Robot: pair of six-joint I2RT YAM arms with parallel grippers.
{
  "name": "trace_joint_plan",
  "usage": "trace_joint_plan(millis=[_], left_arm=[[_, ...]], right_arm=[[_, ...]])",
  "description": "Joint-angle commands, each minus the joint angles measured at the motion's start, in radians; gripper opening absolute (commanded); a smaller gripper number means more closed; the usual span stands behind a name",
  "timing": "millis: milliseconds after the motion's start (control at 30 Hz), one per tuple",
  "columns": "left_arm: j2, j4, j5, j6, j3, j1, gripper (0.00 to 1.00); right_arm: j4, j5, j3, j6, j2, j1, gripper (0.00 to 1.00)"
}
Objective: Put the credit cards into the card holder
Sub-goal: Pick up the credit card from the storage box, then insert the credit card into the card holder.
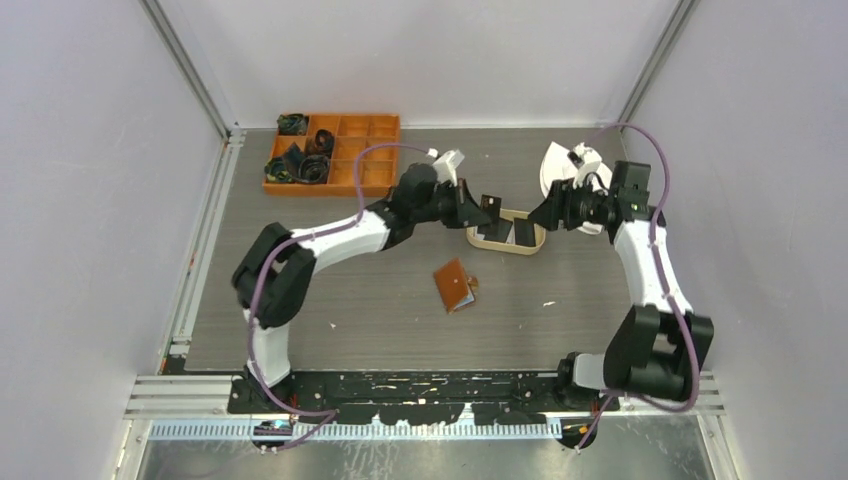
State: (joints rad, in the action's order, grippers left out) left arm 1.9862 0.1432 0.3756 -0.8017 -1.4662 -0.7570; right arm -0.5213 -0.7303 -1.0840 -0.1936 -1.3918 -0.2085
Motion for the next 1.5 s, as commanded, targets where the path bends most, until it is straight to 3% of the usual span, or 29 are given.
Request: trace_joint_plan(millis=[0, 67, 167, 267, 400, 433, 500, 600, 767, 800, 933, 1067, 1467], left_arm=[[-0.203, 0.563, 0.116, 0.047, 0.337, -0.005, 0.00], [-0.268, 0.809, 0.134, 0.043, 0.496, -0.005, 0.00], [-0.344, 1.029, 0.145, 0.040, 0.692, -0.005, 0.00], [-0.402, 1.172, 0.108, 0.022, 0.860, -0.005, 0.00], [-0.488, 1.236, 0.031, 0.019, 1.043, -0.005, 0.00], [-0.514, 1.233, 0.009, 0.029, 1.083, -0.005, 0.00], [-0.591, 1.197, -0.028, 0.045, 1.152, -0.005, 0.00], [-0.711, 1.004, -0.068, 0.072, 1.203, -0.005, 0.00], [-0.914, 0.352, -0.191, 0.145, 1.131, -0.007, 0.00], [-0.936, 0.312, -0.208, 0.150, 1.132, -0.007, 0.00], [-0.960, 0.289, -0.229, 0.120, 1.151, -0.007, 0.00], [-0.908, 0.342, -0.202, 0.090, 1.160, -0.007, 0.00], [-0.759, 0.445, -0.204, 0.062, 1.151, -0.007, 0.00]], right_arm=[[0.095, -0.447, 0.166, -0.247, 0.162, 0.006, 0.68], [0.133, -0.517, 0.225, -0.261, 0.223, 0.041, 0.77], [0.110, -0.506, 0.243, -0.279, 0.271, 0.118, 0.83], [0.020, -0.479, 0.215, -0.340, 0.252, 0.201, 0.84], [-0.190, -0.384, 0.183, -0.624, 0.170, 0.305, 0.80], [-0.209, -0.352, 0.184, -0.673, 0.141, 0.313, 0.75], [-0.203, -0.282, 0.186, -0.707, 0.104, 0.321, 0.54], [-0.165, -0.172, 0.188, -0.701, 0.061, 0.332, 0.33], [-0.097, 0.012, 0.232, -0.739, 0.020, 0.409, 0.27], [-0.091, 0.029, 0.238, -0.751, 0.012, 0.427, 0.26], [-0.086, 0.086, 0.259, -0.840, -0.015, 0.487, 0.22], [-0.094, 0.043, 0.313, -0.983, 0.000, 0.517, 0.18], [0.167, 0.188, 0.384, -0.875, -0.002, 0.644, 0.13]])
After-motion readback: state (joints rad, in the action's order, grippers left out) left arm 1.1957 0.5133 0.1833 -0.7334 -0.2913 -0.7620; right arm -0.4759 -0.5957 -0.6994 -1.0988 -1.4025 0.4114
